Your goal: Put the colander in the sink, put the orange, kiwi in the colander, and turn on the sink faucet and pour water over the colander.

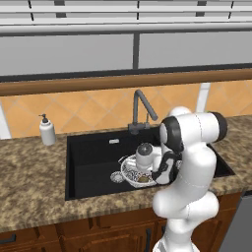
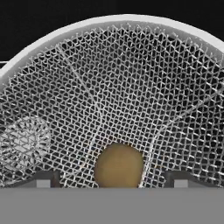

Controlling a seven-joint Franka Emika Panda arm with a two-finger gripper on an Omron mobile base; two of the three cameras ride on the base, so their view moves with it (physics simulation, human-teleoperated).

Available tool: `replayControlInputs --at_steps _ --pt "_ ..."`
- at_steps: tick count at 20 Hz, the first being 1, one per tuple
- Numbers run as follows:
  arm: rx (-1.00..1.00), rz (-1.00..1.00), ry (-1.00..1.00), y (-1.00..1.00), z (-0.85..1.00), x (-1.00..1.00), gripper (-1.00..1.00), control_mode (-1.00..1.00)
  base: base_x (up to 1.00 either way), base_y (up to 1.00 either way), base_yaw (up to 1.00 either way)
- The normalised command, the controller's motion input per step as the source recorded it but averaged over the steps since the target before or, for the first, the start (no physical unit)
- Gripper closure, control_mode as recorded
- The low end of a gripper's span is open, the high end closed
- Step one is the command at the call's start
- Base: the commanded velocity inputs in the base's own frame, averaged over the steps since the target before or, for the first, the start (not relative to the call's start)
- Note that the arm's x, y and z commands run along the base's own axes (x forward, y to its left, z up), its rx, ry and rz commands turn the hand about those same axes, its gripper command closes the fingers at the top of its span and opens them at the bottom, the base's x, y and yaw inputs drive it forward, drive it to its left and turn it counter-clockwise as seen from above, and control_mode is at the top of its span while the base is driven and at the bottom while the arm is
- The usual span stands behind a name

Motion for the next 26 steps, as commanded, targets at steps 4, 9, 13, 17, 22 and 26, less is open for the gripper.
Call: replayControlInputs --at_steps 4,9,13,17,22,26 --pt "0.0 0.05 -0.06 -0.03 0.37 -0.01 -1.0 -1.0 0.0 0.0 0.0" --pt "-0.01 0.11 0.01 0.0 0.9 -0.16 -1.0 -1.0 0.0 0.0 0.0" --pt "-0.03 0.16 0.11 0.07 1.0 -0.07 -1.0 -1.0 0.0 0.0 0.0" --pt "-0.01 0.09 0.09 0.28 1.0 0.0 -1.0 -1.0 0.0 0.0 0.0" --pt "-0.03 0.05 0.03 0.42 1.0 0.02 -1.0 -1.0 0.0 0.0 0.0" --pt "-0.1 0.01 0.07 0.2 1.0 -0.19 -1.0 -1.0 0.0 0.0 0.0"
